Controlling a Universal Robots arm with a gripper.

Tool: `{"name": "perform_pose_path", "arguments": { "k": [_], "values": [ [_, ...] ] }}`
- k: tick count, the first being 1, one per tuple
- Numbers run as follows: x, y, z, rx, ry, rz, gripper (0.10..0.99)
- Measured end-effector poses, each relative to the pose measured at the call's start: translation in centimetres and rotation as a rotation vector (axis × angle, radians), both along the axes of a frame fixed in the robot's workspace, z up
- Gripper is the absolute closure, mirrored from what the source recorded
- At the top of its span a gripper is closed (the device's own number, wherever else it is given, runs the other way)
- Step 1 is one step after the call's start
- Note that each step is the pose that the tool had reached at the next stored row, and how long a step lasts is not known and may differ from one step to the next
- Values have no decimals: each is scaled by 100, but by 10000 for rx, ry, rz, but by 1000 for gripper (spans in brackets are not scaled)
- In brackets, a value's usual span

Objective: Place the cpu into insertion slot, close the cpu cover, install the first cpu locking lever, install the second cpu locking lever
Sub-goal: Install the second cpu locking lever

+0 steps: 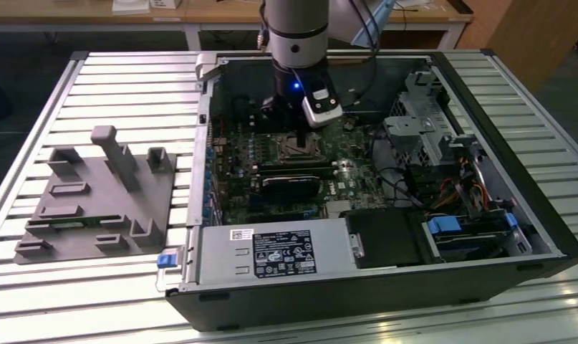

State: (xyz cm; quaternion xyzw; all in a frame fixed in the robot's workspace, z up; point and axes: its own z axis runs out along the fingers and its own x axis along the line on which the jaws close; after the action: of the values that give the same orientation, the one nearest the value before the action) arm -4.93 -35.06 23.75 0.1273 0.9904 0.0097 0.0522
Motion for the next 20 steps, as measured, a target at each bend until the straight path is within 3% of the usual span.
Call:
{"name": "perform_pose_path", "arguments": {
  "k": [7,20],
  "values": [
    [0,-90,0,0,0,0,980],
    [-45,-162,-42,2,0,292,980]
  ]
}}
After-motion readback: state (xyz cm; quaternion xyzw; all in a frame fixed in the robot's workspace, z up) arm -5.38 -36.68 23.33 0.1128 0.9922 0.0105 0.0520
